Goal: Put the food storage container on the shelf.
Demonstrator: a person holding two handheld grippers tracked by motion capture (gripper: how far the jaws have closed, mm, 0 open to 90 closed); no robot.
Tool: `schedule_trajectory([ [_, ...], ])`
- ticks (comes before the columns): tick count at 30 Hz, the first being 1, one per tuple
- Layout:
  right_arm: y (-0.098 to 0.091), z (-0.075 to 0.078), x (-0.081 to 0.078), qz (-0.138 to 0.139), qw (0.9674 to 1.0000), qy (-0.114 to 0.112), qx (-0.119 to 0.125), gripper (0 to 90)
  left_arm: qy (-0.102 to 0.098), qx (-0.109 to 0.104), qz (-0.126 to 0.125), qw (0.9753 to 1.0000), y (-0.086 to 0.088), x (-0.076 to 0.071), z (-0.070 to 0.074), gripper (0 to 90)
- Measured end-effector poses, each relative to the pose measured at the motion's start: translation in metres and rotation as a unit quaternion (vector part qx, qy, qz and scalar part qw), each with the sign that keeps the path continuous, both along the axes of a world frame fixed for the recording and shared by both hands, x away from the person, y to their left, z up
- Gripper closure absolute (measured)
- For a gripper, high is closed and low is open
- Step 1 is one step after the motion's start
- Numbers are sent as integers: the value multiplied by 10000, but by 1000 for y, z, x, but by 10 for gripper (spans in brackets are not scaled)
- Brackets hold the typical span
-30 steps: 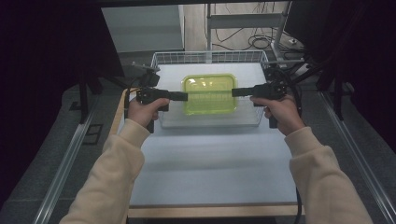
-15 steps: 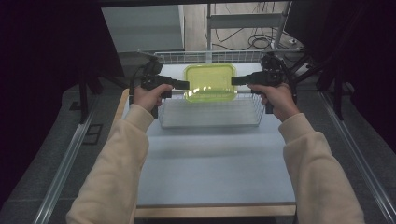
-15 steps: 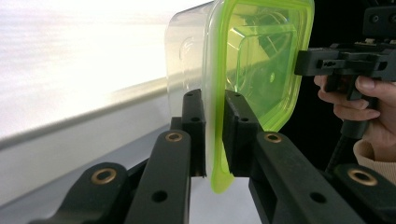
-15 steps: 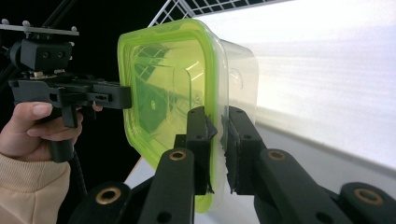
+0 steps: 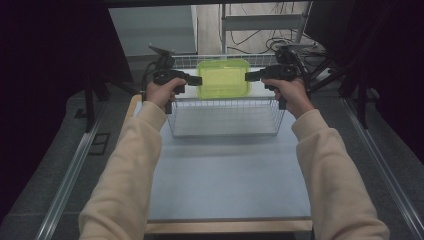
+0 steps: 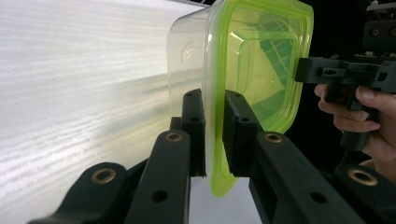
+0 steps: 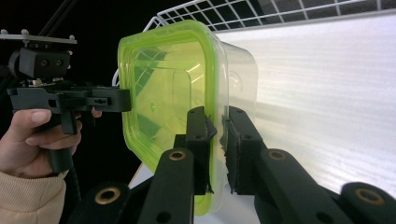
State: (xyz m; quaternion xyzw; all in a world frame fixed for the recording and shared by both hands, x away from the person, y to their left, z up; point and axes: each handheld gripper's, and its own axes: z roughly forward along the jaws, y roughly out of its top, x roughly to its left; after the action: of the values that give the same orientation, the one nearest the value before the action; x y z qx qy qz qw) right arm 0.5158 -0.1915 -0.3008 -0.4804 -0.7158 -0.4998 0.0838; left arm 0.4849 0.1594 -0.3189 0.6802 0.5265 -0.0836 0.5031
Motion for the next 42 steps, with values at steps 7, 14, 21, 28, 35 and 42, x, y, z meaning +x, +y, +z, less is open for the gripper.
schedule_trajectory([
  [7,0,-2,9,-101,9999,47,4,783,-22,-69,57,10000,-2,8,-2,803],
  [14,4,-9,12,-187,9998,64,-97,687,-14,-16,178,9998,-8,14,-9,719],
  [21,4,-16,15,-295,9994,1,-185,623,-91,9,308,9995,-10,18,-14,648],
  [28,1,-16,13,-387,9990,-73,-220,530,-156,83,427,9989,-9,18,-14,516],
  [35,-7,-4,-2,-467,9969,-579,-248,411,-613,-101,443,9971,0,3,-3,387],
  [42,-11,9,-27,-479,9922,-1095,-347,392,-1049,-74,403,9936,5,-27,6,346],
])
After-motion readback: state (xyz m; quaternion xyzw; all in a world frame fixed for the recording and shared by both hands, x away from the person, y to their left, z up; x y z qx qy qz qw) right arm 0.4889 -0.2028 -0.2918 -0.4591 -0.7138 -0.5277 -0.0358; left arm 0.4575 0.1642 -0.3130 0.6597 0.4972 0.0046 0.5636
